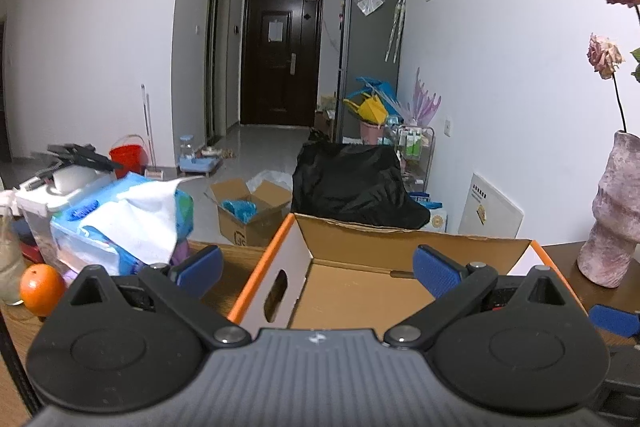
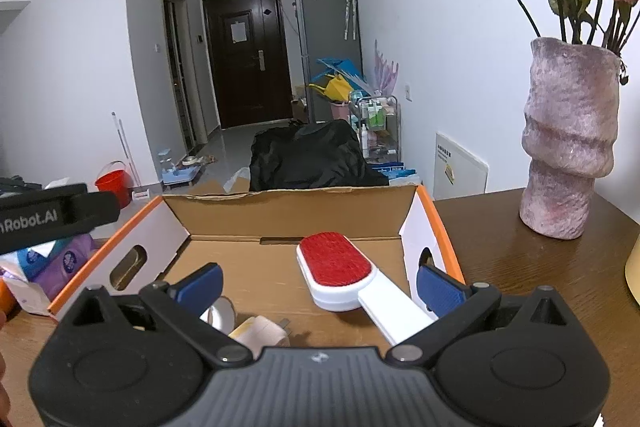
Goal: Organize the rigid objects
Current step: 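Withdraw both open tools from the box back over the table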
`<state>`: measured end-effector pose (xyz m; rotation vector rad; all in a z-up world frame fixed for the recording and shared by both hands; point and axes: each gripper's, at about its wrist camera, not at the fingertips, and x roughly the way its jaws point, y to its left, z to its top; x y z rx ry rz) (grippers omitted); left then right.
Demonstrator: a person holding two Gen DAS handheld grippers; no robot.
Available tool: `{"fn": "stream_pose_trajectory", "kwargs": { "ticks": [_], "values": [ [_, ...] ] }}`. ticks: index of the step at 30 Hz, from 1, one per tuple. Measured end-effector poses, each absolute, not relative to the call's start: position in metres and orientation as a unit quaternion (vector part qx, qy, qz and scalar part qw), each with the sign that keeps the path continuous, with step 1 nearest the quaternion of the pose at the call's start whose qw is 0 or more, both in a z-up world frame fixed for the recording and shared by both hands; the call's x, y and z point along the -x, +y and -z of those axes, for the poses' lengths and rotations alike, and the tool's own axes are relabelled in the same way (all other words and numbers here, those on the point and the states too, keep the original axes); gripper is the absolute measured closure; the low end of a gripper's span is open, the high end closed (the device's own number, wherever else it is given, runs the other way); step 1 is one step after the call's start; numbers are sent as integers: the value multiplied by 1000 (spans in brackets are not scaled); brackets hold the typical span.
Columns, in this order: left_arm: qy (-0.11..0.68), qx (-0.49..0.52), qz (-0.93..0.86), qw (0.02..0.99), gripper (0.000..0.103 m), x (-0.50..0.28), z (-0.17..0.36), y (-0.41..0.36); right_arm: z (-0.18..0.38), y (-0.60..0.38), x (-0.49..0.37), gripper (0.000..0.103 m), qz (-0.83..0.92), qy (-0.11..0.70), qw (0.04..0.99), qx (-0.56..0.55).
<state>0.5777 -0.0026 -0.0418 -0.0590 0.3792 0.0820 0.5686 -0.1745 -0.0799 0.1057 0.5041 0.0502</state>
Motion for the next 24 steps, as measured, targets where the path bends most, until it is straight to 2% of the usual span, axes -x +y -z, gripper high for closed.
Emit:
{"fn": "stream_pose_trajectory", "kwargs": {
  "ticks": [24],
  "values": [
    [176,34,-44,983,0,-501,34,21,66,-167,-497,0,-59,207,976,-21]
  ]
}}
